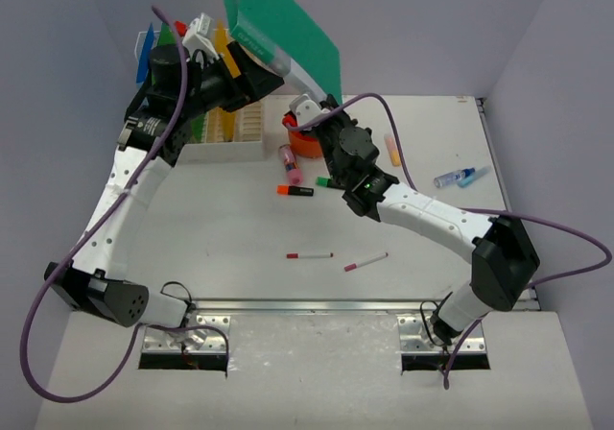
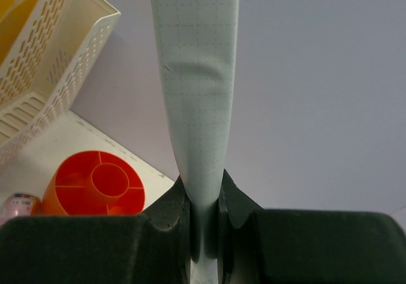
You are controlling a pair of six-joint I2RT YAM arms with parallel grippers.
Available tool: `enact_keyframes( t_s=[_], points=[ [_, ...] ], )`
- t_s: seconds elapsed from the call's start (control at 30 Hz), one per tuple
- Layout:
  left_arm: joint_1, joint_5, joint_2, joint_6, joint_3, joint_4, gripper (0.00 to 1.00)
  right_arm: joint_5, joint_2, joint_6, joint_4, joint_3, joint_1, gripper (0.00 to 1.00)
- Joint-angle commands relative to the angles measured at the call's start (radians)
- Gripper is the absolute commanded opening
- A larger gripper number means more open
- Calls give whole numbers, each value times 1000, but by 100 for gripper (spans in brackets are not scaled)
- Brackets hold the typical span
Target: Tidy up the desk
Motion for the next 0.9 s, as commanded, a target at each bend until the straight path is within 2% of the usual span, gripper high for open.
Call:
enact_keyframes(
  t_s=[0.0, 0.2, 0.4, 0.5, 0.73, 0.87],
  points=[
    [-102, -113, 45, 56, 116, 47, 73, 19, -28, 2, 130, -3, 8, 0],
    [-136, -135, 107, 50, 162, 59, 73, 35, -12, 34, 86, 20, 0, 0],
    [-158, -203, 72, 25, 95, 128, 72, 64, 2, 156, -44, 82, -43, 0],
    [-158, -252, 91, 17, 112, 123, 71, 64, -18, 161, -37, 72, -37, 0],
    [-158, -244, 151, -4, 128, 139, 67, 46, -43, 121, 7, 26, -3, 0],
    [-161, -239, 192, -8, 143, 145, 66, 37, -30, 23, 106, -2, 46, 0]
  ],
)
